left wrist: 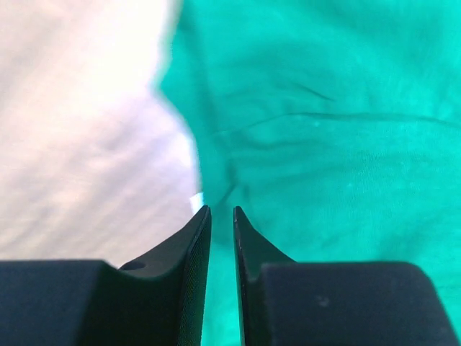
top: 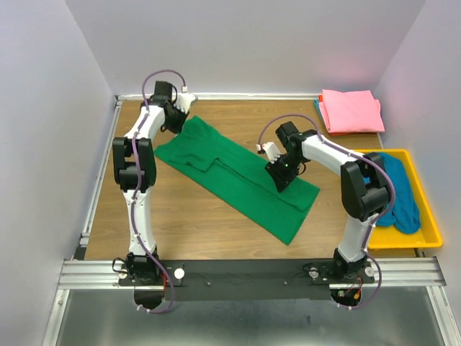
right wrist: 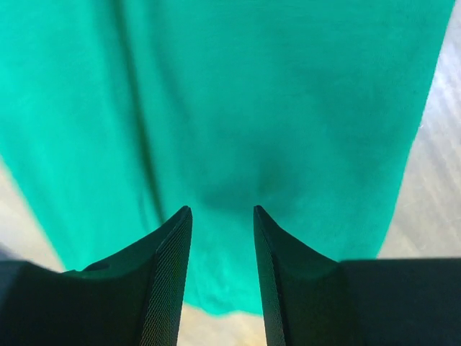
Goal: Fold and stack the t-shirts
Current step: Rotate the tshirt 80 degrees
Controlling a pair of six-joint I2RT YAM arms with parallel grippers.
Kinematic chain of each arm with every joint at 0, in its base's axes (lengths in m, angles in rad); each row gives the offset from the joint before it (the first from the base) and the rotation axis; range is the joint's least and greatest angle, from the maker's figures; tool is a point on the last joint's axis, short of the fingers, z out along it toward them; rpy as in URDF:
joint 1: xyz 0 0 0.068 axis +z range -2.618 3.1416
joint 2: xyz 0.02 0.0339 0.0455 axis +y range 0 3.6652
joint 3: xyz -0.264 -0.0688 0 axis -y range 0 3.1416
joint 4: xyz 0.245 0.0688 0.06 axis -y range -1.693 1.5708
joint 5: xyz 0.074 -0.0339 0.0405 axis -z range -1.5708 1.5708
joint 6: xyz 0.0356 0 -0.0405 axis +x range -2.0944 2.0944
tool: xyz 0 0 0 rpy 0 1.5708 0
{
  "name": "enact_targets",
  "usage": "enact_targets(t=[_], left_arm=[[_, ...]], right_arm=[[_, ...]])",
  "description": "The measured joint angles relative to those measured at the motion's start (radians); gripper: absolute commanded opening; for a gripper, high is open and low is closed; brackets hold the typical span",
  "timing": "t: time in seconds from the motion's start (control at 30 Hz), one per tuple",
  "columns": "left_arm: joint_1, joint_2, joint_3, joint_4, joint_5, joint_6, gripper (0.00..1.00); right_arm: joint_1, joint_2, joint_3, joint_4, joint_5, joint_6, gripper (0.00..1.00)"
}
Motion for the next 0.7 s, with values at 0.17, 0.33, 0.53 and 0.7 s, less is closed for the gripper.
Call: enact_targets(t=[0.17,0.33,0.53,0.7], left_arm=[[0.001,-0.099,0.003,0.015,0.029,-0.044,0.28],[-0.022,-0.277,-0.213,0.043,0.058,-0.089,0.24],[-0.084,-0.319,-0.436,0.068,0.065,-0.144,0.20],[-0.111,-0.298,-0.502,0.056,0.052,-0.179,0.16]], right_arm=[[-0.021,-0.033,0.056,-0.042,-0.005,0.004,0.42],[-0.050,-0.030,0.058,-0.047,0.050,-0.019,0.35],[-0.049,-0.008,0.018,-0.042,0.124,-0.048,0.32],[-0.048,0.014,-0.042,-0.044,0.147,-0.064,0.32]])
